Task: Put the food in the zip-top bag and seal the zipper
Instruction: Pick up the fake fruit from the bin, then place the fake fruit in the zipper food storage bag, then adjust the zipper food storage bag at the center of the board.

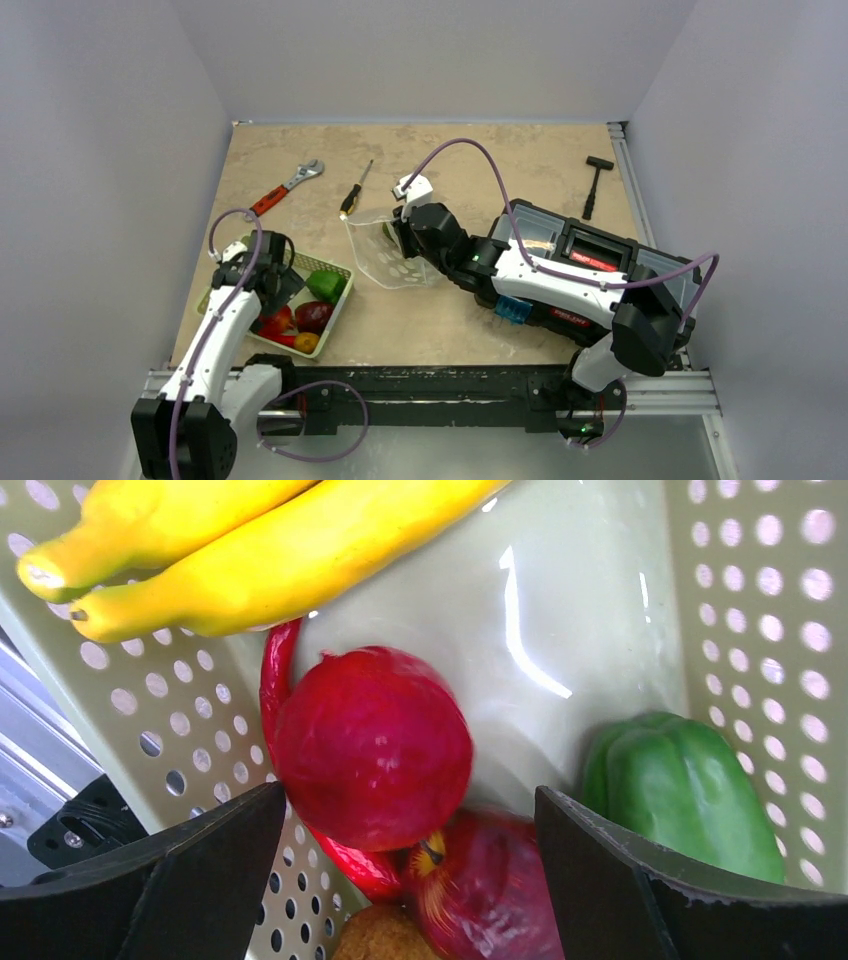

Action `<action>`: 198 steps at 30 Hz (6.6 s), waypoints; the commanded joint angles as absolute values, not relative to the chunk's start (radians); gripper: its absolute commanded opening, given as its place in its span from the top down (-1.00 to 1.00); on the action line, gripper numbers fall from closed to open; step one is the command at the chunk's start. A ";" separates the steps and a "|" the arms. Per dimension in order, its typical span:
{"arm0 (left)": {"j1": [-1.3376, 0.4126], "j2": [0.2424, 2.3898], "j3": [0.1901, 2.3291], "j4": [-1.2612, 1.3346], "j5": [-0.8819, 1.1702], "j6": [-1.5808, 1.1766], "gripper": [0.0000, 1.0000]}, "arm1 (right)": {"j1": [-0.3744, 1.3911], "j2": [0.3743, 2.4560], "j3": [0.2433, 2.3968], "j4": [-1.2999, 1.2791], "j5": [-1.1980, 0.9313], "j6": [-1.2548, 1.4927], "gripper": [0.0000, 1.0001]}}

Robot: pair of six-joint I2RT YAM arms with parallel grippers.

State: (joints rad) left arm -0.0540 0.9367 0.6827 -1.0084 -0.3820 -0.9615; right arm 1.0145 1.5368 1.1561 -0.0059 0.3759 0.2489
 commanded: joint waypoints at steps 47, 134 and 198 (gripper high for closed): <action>-0.278 0.562 0.617 -0.118 0.640 -0.864 -0.02 | 1.002 1.468 1.190 0.037 0.284 0.324 1.00; -0.455 0.928 1.023 -0.433 0.376 -0.727 1.00 | 0.951 1.404 1.330 -0.188 0.382 0.163 1.00; -0.348 1.011 0.936 -0.414 0.382 -0.713 0.94 | 0.956 1.466 1.219 -0.125 0.393 0.241 1.00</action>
State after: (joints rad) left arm -0.3618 1.0130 0.8711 -0.4389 0.3645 -0.7223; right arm 0.9546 1.5295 1.1721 -0.1295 0.3393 0.2485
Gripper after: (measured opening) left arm 0.003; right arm 0.003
